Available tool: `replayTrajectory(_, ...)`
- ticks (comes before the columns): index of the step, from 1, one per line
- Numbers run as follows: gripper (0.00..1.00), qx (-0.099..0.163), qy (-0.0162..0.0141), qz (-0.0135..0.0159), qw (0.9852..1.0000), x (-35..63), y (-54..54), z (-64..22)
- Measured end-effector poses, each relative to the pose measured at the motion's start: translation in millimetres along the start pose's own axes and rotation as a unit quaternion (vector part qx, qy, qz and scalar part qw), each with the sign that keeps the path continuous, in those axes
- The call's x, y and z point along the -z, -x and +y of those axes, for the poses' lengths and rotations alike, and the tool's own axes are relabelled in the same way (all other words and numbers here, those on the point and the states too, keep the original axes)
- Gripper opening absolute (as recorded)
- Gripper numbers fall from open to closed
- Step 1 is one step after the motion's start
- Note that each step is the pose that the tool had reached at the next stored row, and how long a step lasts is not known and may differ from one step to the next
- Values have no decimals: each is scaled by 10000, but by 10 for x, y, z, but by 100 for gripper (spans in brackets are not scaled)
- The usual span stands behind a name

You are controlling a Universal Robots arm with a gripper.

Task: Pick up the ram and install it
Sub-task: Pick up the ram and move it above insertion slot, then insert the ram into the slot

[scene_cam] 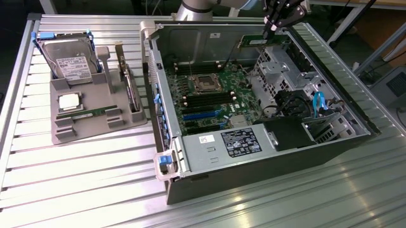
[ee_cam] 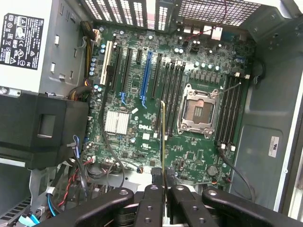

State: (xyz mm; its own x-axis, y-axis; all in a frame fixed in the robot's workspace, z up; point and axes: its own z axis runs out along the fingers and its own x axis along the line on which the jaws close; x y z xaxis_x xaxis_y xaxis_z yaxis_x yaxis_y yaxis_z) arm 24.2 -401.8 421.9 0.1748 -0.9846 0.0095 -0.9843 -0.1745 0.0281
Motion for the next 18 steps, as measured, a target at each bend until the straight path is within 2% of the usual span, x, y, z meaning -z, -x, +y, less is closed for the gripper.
replayTrajectory(4,13,-26,0,-1,10000,-2,1,1)
replayTrajectory(7,13,-373,4,-10,9993,-31,1,1)
replayTrajectory(9,13,-410,4,-12,9992,-61,14,76)
replayTrajectory(10,13,-416,4,-11,9991,-100,30,163)
replayTrajectory(11,13,-432,5,-8,9991,-150,40,213)
replayTrajectory(14,13,-492,7,3,9988,-263,51,265)
replayTrajectory(18,13,-570,13,43,9984,-435,64,335)
